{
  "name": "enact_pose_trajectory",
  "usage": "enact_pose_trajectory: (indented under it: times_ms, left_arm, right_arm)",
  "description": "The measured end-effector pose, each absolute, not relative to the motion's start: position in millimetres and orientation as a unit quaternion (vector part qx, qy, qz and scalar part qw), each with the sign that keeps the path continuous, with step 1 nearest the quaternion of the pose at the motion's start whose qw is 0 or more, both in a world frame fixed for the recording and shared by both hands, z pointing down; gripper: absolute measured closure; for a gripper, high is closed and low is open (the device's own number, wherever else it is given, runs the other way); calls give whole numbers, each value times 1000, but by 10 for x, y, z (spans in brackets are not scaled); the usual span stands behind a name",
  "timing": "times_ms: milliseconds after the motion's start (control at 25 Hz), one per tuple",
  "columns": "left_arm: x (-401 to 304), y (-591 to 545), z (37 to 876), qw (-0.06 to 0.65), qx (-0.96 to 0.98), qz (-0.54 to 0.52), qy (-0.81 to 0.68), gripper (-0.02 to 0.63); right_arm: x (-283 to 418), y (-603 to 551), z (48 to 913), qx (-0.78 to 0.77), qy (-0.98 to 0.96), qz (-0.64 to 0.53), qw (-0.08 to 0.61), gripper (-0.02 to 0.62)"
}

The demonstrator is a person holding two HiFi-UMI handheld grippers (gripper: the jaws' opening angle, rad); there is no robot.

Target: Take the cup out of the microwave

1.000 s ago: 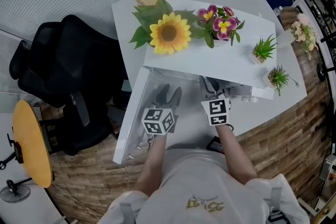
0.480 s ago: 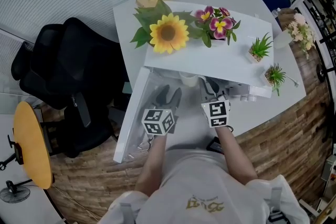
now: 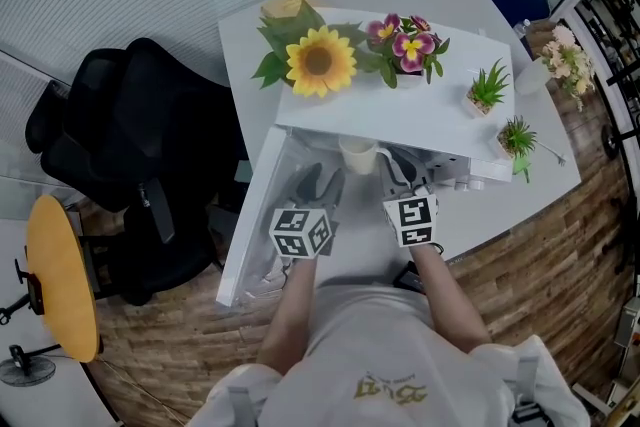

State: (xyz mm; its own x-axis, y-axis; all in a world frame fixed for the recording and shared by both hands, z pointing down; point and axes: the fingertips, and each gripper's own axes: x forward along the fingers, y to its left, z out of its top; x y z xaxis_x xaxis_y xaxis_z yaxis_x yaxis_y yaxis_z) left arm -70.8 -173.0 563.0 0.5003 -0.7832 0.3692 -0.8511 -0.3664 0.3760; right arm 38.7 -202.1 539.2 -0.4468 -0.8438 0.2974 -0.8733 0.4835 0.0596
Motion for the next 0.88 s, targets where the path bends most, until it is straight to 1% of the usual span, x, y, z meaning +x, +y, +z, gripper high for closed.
enact_pose_trajectory:
  times_ms: [560,880]
  left_arm:
    - [-729,-1607,5469,250,828,55,-499,405]
    - [-753,-1498,5407,243,829,53,-501,405]
  right_arm:
    - [472,-1830,5276,509,-849,37,134,535]
    - [451,-1666,5249,502,-854,50,126,534]
